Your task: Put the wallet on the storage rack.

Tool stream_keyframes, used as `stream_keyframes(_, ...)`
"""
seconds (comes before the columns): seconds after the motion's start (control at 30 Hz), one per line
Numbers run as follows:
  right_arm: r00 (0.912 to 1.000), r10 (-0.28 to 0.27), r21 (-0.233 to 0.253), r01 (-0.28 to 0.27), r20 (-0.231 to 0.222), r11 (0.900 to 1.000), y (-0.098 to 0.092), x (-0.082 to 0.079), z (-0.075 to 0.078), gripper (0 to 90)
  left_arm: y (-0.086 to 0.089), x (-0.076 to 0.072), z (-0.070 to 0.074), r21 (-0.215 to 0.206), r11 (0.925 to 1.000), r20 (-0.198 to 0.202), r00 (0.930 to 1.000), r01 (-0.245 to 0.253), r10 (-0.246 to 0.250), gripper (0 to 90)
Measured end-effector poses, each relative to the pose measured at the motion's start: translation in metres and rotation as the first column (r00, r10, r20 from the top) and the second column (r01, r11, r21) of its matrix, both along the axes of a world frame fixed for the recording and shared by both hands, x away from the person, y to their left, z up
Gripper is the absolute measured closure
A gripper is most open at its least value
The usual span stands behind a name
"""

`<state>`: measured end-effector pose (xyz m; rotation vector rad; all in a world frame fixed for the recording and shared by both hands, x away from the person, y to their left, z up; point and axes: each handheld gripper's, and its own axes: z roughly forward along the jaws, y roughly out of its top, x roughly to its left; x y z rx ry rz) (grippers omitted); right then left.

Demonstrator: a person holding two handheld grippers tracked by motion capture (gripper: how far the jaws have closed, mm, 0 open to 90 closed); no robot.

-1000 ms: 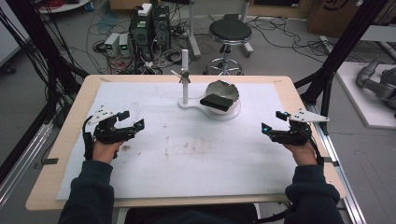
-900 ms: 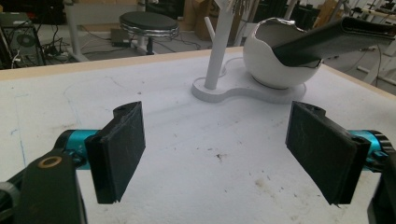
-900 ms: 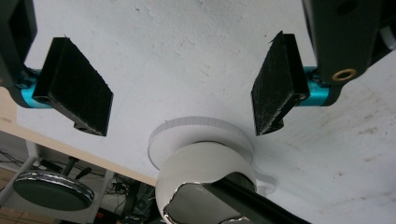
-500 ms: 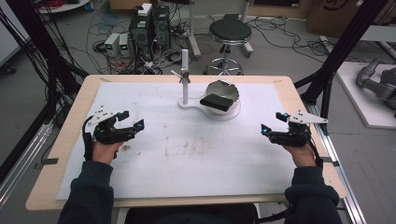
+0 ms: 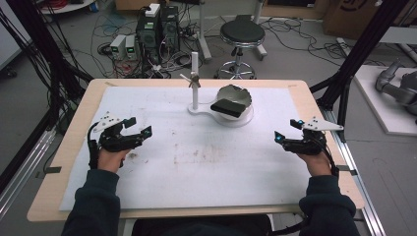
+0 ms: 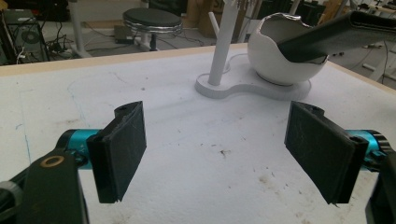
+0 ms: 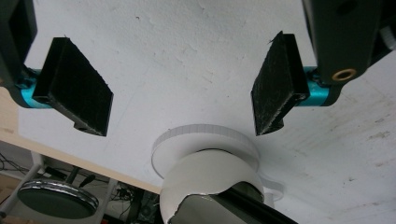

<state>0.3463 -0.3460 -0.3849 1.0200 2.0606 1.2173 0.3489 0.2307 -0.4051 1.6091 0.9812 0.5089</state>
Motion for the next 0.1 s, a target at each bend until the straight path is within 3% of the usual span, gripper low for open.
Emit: stream_keyframes(0.1, 1.0000, -0.001, 0.003, 0.001, 0.000, 1.000, -0.0017, -0.0005, -0.0009, 21.1, -0.0002, 0.0008, -0.0007, 0.001, 1.0000, 0.000, 1.0000, -0.005, 0.005, 20.6)
